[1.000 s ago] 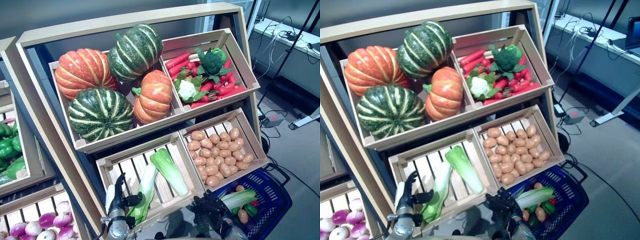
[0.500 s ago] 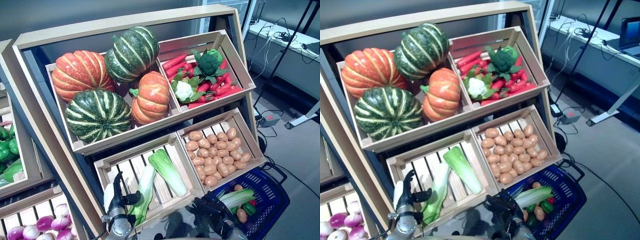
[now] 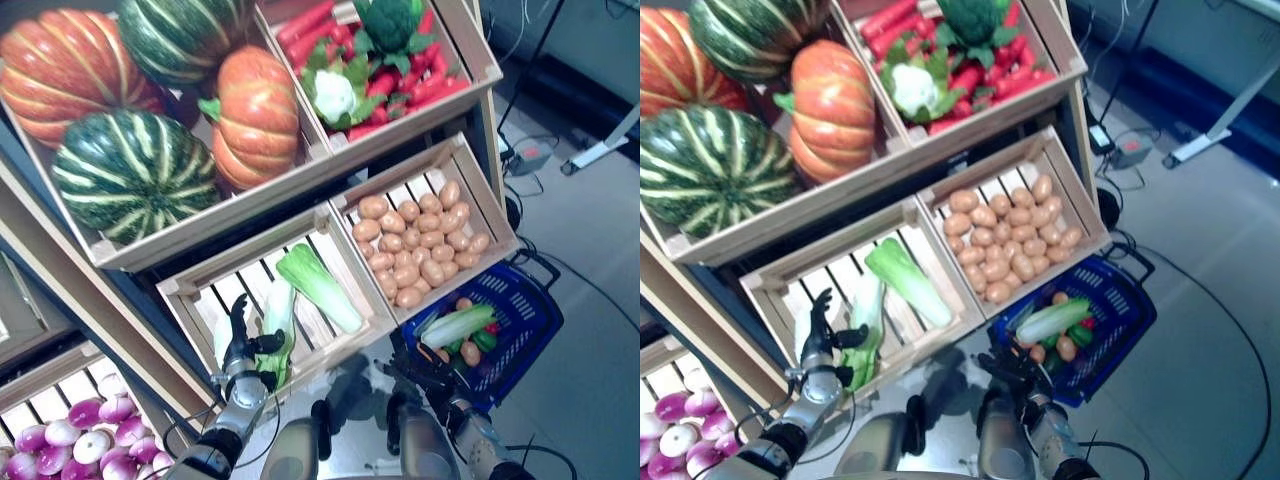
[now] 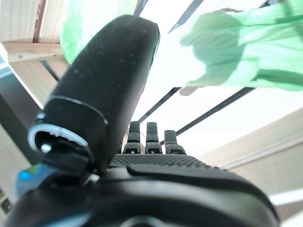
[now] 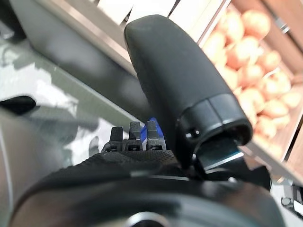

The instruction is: Put vegetables into the basket

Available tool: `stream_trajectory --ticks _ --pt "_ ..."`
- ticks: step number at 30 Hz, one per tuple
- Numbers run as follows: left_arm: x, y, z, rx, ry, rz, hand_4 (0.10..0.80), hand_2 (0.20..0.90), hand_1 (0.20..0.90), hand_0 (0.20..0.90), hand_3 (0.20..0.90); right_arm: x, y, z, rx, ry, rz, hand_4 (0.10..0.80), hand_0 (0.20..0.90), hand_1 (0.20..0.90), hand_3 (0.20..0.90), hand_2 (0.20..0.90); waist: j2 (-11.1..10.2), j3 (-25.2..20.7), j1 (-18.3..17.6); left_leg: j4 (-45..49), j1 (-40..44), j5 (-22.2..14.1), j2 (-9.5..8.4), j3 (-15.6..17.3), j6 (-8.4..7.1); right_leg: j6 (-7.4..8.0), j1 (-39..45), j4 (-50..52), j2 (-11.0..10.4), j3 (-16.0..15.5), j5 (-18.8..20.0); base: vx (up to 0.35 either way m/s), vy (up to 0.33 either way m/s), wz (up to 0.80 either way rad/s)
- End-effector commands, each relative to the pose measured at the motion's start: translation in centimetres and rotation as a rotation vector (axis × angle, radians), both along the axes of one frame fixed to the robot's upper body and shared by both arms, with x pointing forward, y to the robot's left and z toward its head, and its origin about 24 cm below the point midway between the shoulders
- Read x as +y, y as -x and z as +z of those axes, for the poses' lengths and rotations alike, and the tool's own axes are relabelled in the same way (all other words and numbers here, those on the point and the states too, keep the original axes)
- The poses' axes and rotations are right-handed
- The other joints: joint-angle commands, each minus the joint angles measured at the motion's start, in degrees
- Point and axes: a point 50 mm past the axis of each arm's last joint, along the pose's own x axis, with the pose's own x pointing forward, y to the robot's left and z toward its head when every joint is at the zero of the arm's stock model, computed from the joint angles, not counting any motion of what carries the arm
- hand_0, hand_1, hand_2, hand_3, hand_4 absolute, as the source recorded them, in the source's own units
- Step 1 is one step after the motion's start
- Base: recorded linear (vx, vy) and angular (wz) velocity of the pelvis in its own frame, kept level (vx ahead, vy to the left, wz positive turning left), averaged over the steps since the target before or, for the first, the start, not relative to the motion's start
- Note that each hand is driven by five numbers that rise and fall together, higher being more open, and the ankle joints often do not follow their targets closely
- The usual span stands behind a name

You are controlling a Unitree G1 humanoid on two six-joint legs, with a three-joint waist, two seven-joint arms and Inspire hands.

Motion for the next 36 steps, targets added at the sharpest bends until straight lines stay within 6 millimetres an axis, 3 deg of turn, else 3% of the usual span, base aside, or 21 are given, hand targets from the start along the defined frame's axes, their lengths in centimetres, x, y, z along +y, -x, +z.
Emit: stream_trajectory --ticks 1,13,14,15,27,36 --pt "2.6 -1.9 3.7 -0.199 -0.026 0.094 0.8 0.9 0.9 0.9 0.9 -0.2 -2.6 2.8 -0.161 -0.037 -0.046 0.8 0.9 0.9 0.9 0.9 -1.5 -1.1 -0.8 10.2 -5.3 -1.7 -0.16 -2.0 -0.21 -3.98 0.5 5.3 -0.1 -1.1 0.3 -0.064 0.035 -0.17" --pt "5.9 -3.6 6.6 -0.226 -0.097 0.201 0.8 0.9 0.9 0.9 0.9 -2.3 -3.6 4.4 -0.224 -0.014 -0.1 0.8 0.9 0.9 0.9 0.9 -1.5 1.2 -3.2 20.5 -13.9 -4.8 1.39 -0.9 0.66 -4.69 -9.5 15.7 1.0 1.4 -2.4 -0.05 0.032 -0.09" --pt "6.0 -3.7 6.7 -0.228 -0.096 0.203 0.8 0.9 0.9 0.9 0.9 -2.3 -3.7 4.5 -0.227 -0.015 -0.1 0.8 0.9 0.9 0.9 0.9 -1.5 1.3 -3.2 20.8 -14.1 -4.9 1.43 -0.8 0.7 -4.73 -9.8 15.9 1.0 1.4 -2.5 0.02 0.053 -0.02" --pt "6.7 -4.1 7.4 -0.239 -0.092 0.211 0.8 0.9 0.9 0.9 0.9 -2.4 -4.2 5.1 -0.256 -0.025 -0.098 0.8 0.9 0.9 0.9 0.9 -1.5 2.0 -3.5 24.2 -15.5 -7.5 1.74 -0.8 0.64 -4.5 -11.6 19.3 1.0 1.8 -4.8 0.007 0.052 -0.07" --pt "9.5 -7.2 12.7 -0.262 -0.046 0.23 0.8 0.9 0.9 0.9 0.9 -1.3 -7.2 8.6 -0.369 -0.033 -0.075 0.8 0.9 0.9 0.9 0.9 -2.1 4.0 -5.0 33.7 -25.4 -10.1 3.21 -0.7 1.24 -4.45 -22.1 28.2 1.6 1.8 -7.1 -0.053 0.028 0.04" --pt "12.6 -7.3 12.4 -0.081 0.157 0.275 0.8 0.9 0.9 0.9 0.9 -2.8 -8.5 10.4 -0.403 -0.014 -0.112 0.8 0.9 0.9 0.9 0.9 -2.7 5.4 -6.6 38.4 -32.0 -10.7 5.08 -0.9 1.5 -4.27 -28.7 32.3 2.6 2.3 -7.5 -0.055 0.013 0.04"
